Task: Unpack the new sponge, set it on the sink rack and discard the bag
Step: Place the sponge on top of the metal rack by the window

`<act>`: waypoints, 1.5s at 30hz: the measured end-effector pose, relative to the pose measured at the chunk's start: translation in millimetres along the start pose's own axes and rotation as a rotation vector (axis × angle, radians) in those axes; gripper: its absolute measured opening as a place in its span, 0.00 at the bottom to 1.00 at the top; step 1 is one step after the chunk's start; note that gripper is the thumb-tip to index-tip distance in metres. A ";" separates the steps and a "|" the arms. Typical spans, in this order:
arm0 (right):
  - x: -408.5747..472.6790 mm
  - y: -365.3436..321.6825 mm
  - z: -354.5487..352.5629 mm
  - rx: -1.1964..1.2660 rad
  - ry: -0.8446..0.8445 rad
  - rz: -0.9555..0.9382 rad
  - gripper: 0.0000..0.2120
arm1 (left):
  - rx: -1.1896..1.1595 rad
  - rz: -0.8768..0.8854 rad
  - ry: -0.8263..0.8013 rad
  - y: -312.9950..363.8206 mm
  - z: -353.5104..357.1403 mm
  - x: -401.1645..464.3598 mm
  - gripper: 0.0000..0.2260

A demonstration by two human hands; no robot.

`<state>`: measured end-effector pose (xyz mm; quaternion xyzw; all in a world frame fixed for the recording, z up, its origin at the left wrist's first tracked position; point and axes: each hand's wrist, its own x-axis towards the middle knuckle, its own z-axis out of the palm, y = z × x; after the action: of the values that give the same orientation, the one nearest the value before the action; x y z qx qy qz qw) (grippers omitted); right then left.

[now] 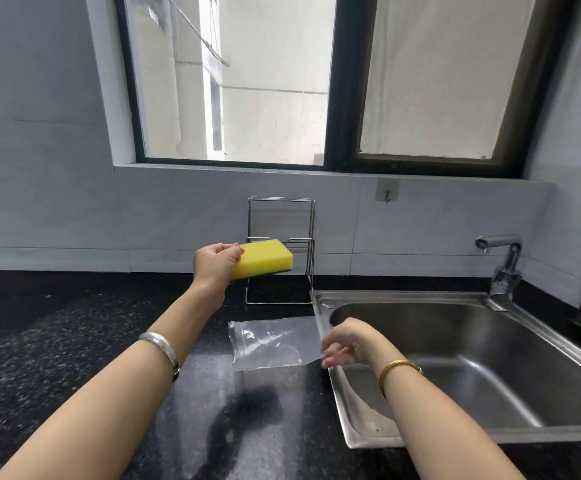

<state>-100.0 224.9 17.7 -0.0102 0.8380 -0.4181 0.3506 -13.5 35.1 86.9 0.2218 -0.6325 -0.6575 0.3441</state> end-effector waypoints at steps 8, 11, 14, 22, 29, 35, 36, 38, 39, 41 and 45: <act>-26.4 -28.2 5.9 -0.519 0.239 -0.224 0.09 | 0.010 0.005 -0.032 -0.9 7.7 1.4 0.08; -32.4 -48.1 13.6 -0.068 0.406 -0.616 0.09 | 0.023 0.015 -0.057 -0.4 11.9 1.8 0.08; -41.8 -64.2 18.1 0.175 0.478 -0.827 0.14 | 0.045 0.025 -0.075 2.5 15.3 1.0 0.10; -35.4 -81.0 20.1 0.331 0.566 -0.936 0.14 | 0.144 0.082 -0.017 13.9 25.7 16.3 0.15; -29.3 -106.1 25.9 0.515 0.627 -0.892 0.10 | 0.133 0.158 0.103 29.1 42.5 30.2 0.08; -26.3 -131.6 12.5 0.554 0.682 -0.901 0.09 | -0.005 0.153 0.059 36.1 56.6 39.2 0.06; -25.5 -135.2 10.5 0.554 0.685 -0.901 0.10 | -0.037 0.151 0.052 36.9 58.5 40.8 0.06; -23.0 -141.3 6.0 0.541 0.700 -0.906 0.10 | -0.073 0.149 0.040 38.8 61.6 44.6 0.08; -21.8 -144.4 3.7 0.530 0.709 -0.906 0.10 | -0.076 0.153 0.039 40.0 62.6 46.8 0.10; -19.4 -149.4 -0.6 0.524 0.717 -0.899 0.09 | -0.091 0.169 0.041 42.2 64.0 50.8 0.13; -13.2 -159.8 -7.5 0.522 0.728 -0.889 0.10 | -0.126 0.213 0.030 47.1 67.1 58.7 0.13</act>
<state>-138.6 130.3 141.5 -0.1285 0.6896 -0.6913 -0.1734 -93.3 39.3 148.5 0.1413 -0.6046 -0.6523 0.4347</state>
